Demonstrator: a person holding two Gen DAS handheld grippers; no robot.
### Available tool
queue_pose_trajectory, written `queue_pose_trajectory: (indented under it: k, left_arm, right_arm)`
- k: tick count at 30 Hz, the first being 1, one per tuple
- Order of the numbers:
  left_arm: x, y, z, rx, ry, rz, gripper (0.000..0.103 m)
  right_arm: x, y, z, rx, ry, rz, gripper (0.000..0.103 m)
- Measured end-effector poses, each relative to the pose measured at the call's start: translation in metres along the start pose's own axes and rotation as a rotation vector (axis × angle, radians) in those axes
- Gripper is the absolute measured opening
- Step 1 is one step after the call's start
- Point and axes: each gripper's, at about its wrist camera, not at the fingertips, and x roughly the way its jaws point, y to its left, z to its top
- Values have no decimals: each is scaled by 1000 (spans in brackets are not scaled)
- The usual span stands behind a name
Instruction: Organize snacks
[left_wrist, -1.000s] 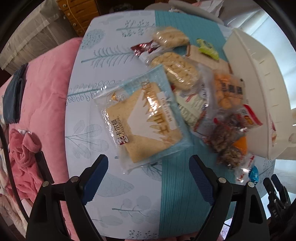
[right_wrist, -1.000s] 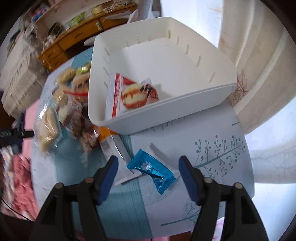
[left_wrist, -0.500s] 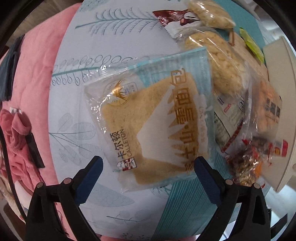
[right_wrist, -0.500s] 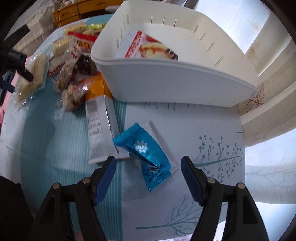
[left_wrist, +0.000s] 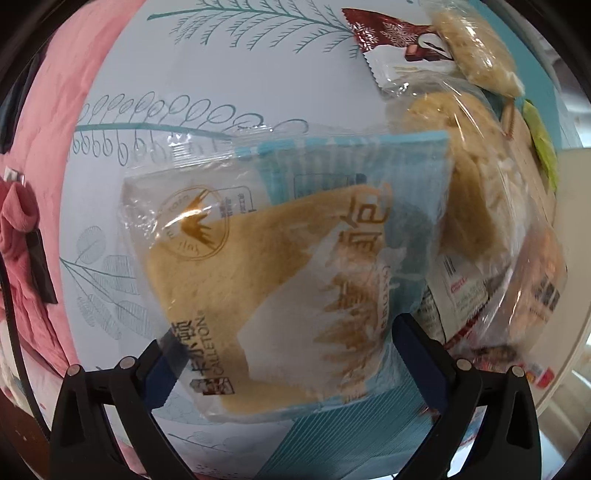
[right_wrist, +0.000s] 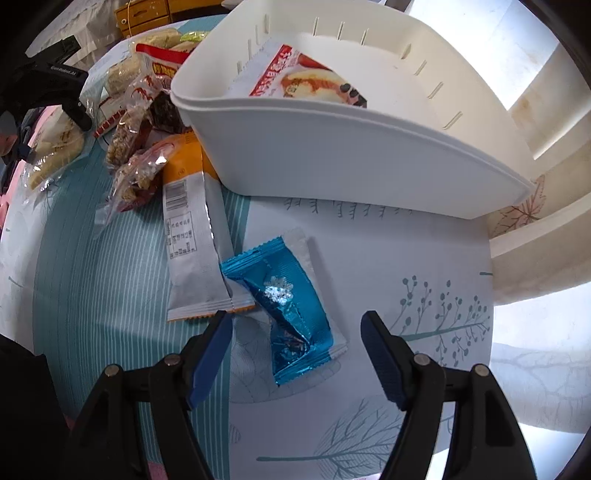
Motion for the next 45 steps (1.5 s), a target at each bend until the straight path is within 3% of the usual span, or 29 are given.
queue_pose_trajectory:
  k: [8, 9, 11, 16, 25, 33, 38, 45]
  left_arm:
    - [2, -8, 7, -33, -10, 31, 103]
    - [2, -8, 7, -34, -11, 33, 103]
    - [2, -7, -5, -35, -19, 34, 103]
    - [2, -10, -20, -35, -41, 35, 103]
    - [0, 8, -38, -68, 29, -12, 92]
    - [-1, 24, -70, -68, 126, 25, 87]
    - [-13, 35, -94, -78, 148, 13, 82]
    - [-51, 30, -135, -68, 106, -32, 81]
  right_arm:
    - [11, -8, 11, -2, 17, 19, 69]
    - [11, -9, 12, 2, 17, 27, 65]
    - [9, -9, 9, 16, 13, 59, 43]
    - [7, -11, 10, 30, 16, 41, 31]
    - [-3, -21, 0, 221, 35, 118, 26]
    - [-26, -23, -18, 315, 18, 194, 26]
    - [-49, -7, -19, 315, 13, 278, 26]
    - [-82, 10, 5, 213, -59, 379, 26]
